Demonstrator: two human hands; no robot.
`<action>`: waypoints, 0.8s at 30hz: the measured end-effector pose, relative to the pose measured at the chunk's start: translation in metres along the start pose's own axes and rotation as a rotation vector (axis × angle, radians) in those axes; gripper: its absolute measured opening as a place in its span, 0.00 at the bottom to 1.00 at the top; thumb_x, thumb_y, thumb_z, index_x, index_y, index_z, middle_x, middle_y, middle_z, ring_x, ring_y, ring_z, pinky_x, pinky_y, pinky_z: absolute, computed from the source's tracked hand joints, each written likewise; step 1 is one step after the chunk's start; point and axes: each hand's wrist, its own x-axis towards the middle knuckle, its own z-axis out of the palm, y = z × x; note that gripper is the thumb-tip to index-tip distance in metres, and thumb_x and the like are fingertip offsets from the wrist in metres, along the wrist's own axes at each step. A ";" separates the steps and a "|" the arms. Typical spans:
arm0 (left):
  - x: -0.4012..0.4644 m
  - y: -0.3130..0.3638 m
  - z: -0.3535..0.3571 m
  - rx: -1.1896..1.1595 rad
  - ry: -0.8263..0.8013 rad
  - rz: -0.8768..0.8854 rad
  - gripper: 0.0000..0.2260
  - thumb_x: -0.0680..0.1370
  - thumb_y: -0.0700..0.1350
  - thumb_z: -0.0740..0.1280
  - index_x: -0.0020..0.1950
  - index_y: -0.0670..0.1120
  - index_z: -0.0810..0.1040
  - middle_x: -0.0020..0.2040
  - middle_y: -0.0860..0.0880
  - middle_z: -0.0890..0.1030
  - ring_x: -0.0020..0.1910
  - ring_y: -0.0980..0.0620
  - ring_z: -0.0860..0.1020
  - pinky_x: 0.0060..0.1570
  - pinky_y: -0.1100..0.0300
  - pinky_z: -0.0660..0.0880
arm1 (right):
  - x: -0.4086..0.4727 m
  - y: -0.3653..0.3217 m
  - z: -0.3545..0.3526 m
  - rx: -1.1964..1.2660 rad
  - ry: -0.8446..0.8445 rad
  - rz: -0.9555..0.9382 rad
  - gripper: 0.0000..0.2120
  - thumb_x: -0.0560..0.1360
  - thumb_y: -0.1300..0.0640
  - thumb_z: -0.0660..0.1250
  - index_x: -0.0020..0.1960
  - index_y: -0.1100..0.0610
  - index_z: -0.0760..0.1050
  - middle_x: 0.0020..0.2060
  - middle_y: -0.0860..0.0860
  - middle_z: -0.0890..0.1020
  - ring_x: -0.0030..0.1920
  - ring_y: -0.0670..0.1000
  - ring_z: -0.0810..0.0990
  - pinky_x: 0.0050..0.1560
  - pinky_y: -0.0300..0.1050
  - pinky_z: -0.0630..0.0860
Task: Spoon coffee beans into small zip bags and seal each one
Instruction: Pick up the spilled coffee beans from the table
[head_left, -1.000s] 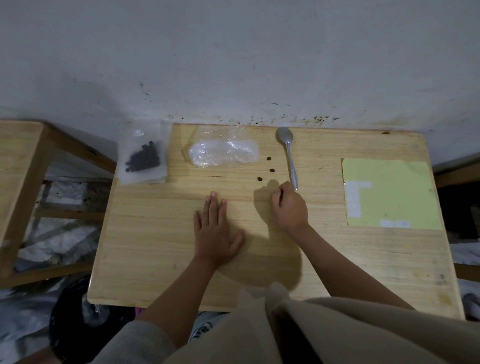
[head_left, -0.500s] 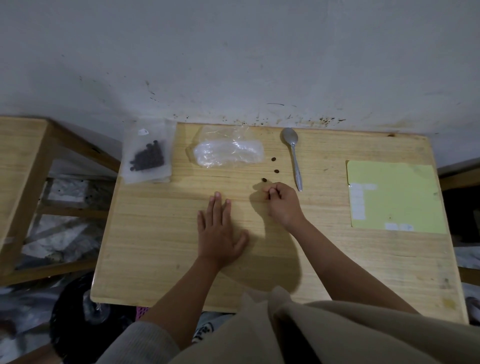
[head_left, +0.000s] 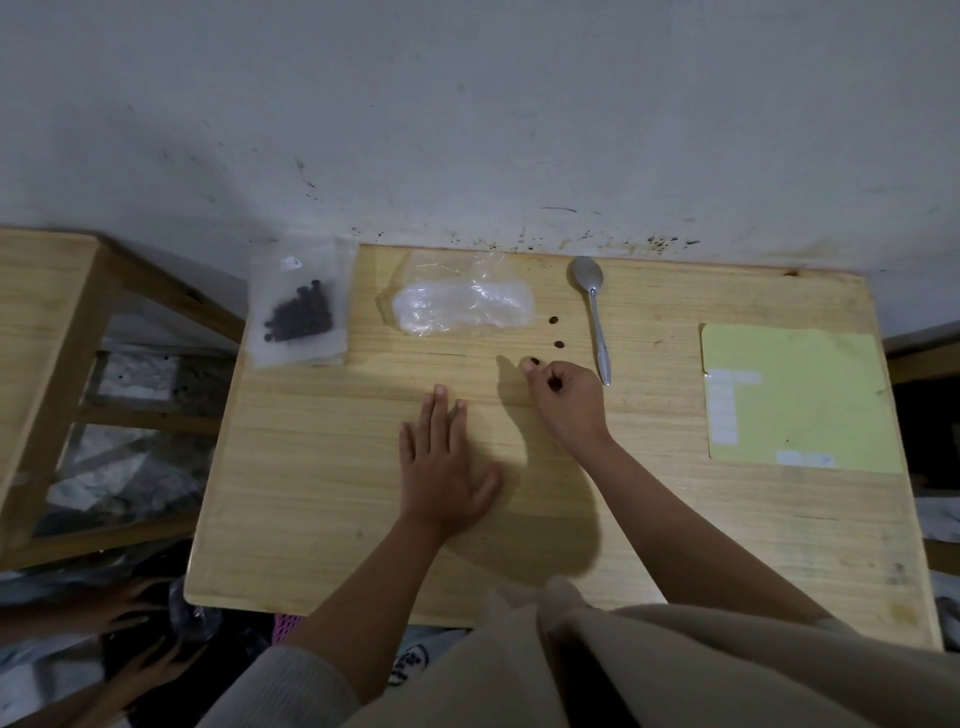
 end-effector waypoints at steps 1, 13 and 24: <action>0.000 0.000 0.000 0.002 0.001 0.000 0.39 0.71 0.65 0.57 0.74 0.40 0.62 0.76 0.39 0.57 0.75 0.41 0.55 0.67 0.37 0.58 | 0.000 0.001 0.000 -0.068 0.030 -0.060 0.21 0.75 0.52 0.69 0.26 0.58 0.71 0.20 0.45 0.69 0.23 0.43 0.65 0.29 0.39 0.66; 0.000 0.000 0.000 0.009 -0.022 -0.011 0.39 0.71 0.65 0.58 0.74 0.41 0.61 0.76 0.39 0.57 0.75 0.41 0.55 0.66 0.36 0.59 | 0.016 -0.005 0.003 -0.448 0.001 -0.104 0.12 0.77 0.53 0.64 0.45 0.60 0.82 0.38 0.55 0.77 0.41 0.55 0.76 0.36 0.41 0.63; 0.038 0.033 -0.003 -0.032 -0.014 0.007 0.34 0.71 0.61 0.58 0.69 0.38 0.68 0.74 0.36 0.62 0.73 0.37 0.60 0.63 0.32 0.60 | 0.011 -0.003 -0.005 -0.281 0.207 -0.147 0.18 0.80 0.58 0.53 0.39 0.66 0.75 0.28 0.57 0.75 0.28 0.54 0.71 0.29 0.41 0.61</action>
